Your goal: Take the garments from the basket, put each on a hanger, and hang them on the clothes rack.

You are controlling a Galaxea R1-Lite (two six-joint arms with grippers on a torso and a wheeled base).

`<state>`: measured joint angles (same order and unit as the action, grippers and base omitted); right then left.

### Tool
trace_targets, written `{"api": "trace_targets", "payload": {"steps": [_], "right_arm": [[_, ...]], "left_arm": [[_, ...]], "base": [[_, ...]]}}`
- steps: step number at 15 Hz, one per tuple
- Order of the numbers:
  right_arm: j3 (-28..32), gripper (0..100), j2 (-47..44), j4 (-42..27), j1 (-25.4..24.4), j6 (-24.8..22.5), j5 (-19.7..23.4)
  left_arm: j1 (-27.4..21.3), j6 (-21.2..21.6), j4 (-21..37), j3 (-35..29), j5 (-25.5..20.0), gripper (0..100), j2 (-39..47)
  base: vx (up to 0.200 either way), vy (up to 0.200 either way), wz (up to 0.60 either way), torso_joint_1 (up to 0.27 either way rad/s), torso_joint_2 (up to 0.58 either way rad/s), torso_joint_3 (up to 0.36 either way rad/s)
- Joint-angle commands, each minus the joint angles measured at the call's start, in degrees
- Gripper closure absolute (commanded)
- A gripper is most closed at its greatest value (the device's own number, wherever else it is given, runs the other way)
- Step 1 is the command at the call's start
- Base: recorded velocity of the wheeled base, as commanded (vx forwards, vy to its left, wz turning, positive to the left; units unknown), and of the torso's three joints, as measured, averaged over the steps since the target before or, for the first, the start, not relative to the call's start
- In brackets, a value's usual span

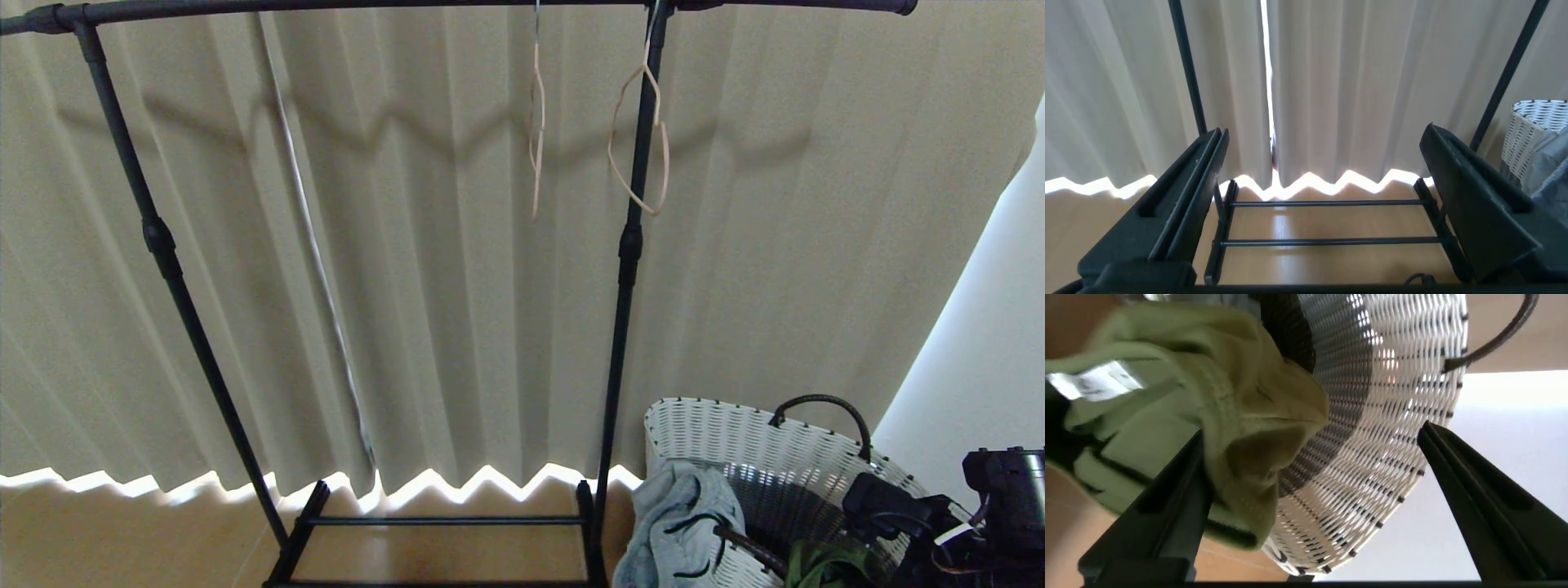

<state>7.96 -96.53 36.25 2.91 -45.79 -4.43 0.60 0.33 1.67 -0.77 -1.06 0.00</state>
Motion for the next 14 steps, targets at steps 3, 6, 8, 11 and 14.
{"api": "trace_targets", "payload": {"steps": [3,6,8,11,14], "right_arm": [[0.56,0,-3.67,0.4,2.01,0.08,-0.15],[0.13,0,-4.64,4.0,2.27,0.0,0.12],[0.04,100,-4.81,4.7,1.92,-0.09,0.12],[-1.1,100,-3.14,4.97,1.92,0.08,0.38],[-7.96,100,10.39,9.45,1.92,0.26,0.65]], "left_arm": [[0.02,0.02,0.0,-0.02,0.01,0,0.0],[0.02,0.02,0.0,-0.02,0.01,0,0.0],[0.02,0.02,0.0,-0.02,0.01,0,0.0],[0.02,0.02,0.0,-0.02,0.01,0,0.0],[0.02,0.02,0.0,-0.02,0.01,0,0.0]], "base": [[0.0,0.0,0.0,0.0,0.0,0.0],[0.0,0.0,0.0,0.0,0.0,0.0],[0.0,0.0,0.0,0.0,0.0,0.0],[0.0,0.0,0.0,0.0,0.0,0.0],[0.0,0.0,0.0,0.0,0.0,0.0]]}}
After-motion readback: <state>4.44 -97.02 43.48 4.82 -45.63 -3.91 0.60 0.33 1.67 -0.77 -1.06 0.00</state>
